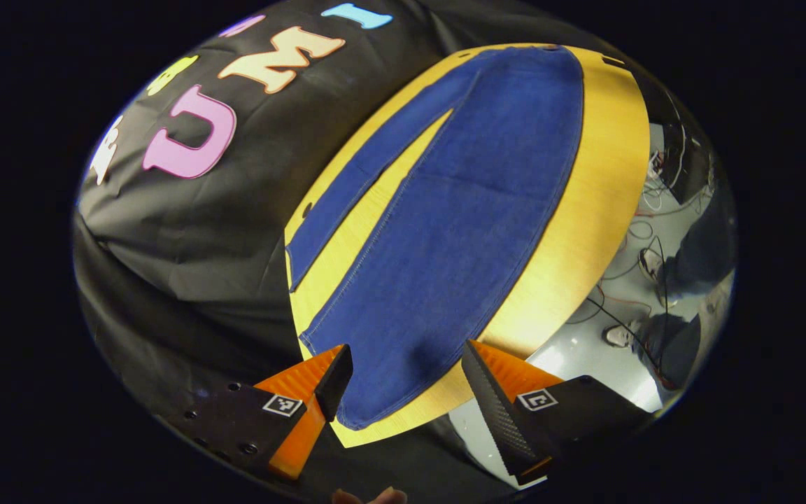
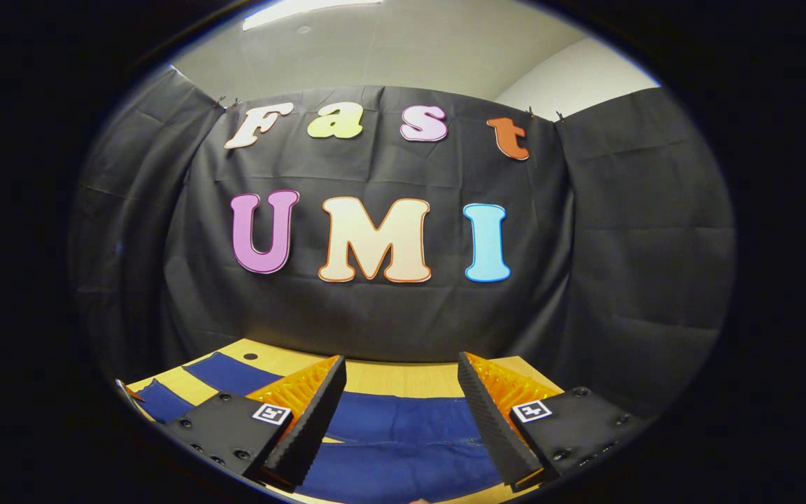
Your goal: Grasp the waist and the cuffs of the jeans and fold them to make the two legs overlap; first hold the waist and fold one-third of the jeans toward the cuffs, then hold the cuffs and fold the remaining one-third in the same direction to finish folding.
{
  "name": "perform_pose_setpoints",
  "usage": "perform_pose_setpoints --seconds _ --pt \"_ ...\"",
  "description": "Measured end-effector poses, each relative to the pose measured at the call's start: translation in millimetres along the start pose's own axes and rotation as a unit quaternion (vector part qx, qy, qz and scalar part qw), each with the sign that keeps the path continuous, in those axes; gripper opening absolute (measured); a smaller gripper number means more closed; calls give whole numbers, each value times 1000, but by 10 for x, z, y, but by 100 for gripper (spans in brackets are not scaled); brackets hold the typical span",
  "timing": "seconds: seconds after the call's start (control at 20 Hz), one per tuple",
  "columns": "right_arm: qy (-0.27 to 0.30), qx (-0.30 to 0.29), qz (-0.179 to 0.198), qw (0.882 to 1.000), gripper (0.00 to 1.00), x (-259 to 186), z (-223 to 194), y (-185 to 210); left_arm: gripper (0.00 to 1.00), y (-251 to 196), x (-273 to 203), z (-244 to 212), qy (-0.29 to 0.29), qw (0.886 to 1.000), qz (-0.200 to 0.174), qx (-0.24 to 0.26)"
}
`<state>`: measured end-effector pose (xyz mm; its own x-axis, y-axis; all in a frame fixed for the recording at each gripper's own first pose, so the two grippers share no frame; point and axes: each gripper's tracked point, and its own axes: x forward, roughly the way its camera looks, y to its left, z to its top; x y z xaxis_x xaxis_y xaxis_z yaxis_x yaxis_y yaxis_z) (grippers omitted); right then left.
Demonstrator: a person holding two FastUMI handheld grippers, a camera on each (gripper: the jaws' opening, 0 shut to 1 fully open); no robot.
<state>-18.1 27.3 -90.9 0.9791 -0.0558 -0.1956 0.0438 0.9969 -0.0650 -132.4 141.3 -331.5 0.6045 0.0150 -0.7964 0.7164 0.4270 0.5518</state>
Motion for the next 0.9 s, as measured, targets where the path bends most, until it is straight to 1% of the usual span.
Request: perform_pose_setpoints --seconds 0.1,0.15,0.2,0.3,0.35,0.45,0.5,0.55,0.6,0.65,0.7,0.75,0.85,0.9 --pt "2 -3 -6 1000 99 -22 -8 -6 95 3 52 -77 15 1000 -8 24" --pt "2 -6 -10 1000 99 -38 -7 -22 95 38 124 -53 12 999 -9 42" --pt "3 -9 -16 1000 99 -48 -7 -48 92 59 183 -45 9 998 -13 56" --pt "6 -10 -26 1000 100 -82 -22 -95 90 74 260 -60 6 998 -26 65" --pt "7 -10 -32 999 99 -100 -31 -117 87 83 283 -45 4 997 -30 70" --pt "10 -12 -43 999 99 -154 -62 -181 89 109 329 22 -4 996 -33 84" --pt "13 -15 -48 999 99 -170 -84 -210 84 119 339 55 -6 995 -34 94" --pt "16 -19 -53 998 99 -201 -98 -238 84 138 375 101 -11 994 -40 105" --pt "17 -23 -58 998 100 -236 -111 -274 83 118 420 112 -9 992 -53 112" --pt "18 -26 -63 998 99 -268 -106 -311 82 86 459 103 -9 991 -68 113" --pt "18 -28 -67 997 100 -294 -105 -347 73 37 472 106 -6 990 -86 111" --pt "18 -29 -71 997 99 -317 -98 -372 64 -2 553 76 -3 990 -102 102" --pt "18 -30 -78 996 99 -363 -103 -431 30 -59 588 78 6 988 -128 83" --pt "21 -30 -79 996 99 -382 -125 -455 13 -80 596 91 13 989 -129 75"
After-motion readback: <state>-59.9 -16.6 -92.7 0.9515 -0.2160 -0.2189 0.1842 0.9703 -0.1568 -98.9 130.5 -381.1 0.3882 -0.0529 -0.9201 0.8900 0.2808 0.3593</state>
